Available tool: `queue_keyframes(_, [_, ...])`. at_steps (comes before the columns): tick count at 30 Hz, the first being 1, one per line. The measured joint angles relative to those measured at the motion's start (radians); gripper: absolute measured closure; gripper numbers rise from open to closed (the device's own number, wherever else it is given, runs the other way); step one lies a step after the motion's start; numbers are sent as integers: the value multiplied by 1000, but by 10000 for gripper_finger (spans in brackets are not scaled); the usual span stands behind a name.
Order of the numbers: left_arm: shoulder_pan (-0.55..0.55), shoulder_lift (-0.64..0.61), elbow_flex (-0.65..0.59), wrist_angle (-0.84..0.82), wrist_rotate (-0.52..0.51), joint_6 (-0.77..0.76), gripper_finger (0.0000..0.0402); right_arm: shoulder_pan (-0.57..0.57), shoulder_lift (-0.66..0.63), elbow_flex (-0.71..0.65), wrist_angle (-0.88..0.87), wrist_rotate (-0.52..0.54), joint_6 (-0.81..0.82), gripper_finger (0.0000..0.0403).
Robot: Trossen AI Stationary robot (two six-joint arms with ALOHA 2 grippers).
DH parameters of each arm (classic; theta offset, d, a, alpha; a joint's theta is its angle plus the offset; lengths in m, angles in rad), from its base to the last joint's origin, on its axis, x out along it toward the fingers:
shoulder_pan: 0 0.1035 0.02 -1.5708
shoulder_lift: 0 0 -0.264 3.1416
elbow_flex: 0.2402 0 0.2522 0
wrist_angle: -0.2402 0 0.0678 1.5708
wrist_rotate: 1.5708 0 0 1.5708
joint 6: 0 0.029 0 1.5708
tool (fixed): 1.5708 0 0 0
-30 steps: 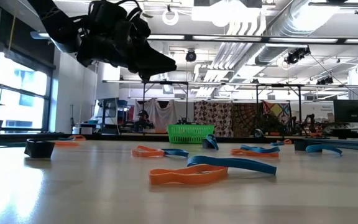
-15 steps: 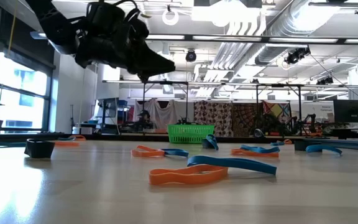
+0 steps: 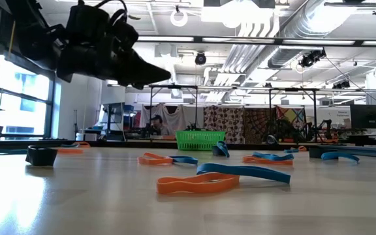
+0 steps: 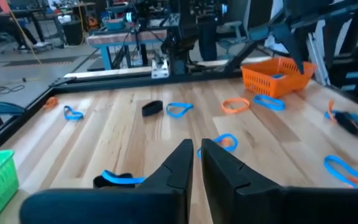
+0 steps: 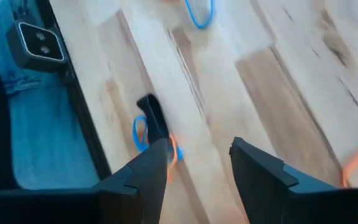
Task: Sort rubber bands into baskets
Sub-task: Put the black rubber band into the green bin
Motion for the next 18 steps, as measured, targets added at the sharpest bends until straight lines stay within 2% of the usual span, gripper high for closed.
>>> queue_keyframes(8, [-28, 0, -9, -11, -6, 11, 383, -57, 150, 0, 185, -70, -152, 249])
queue_keyframes(18, [-30, 0, -9, -36, -6, 11, 383, -69, 249, 0, 287, -204, -171, 249])
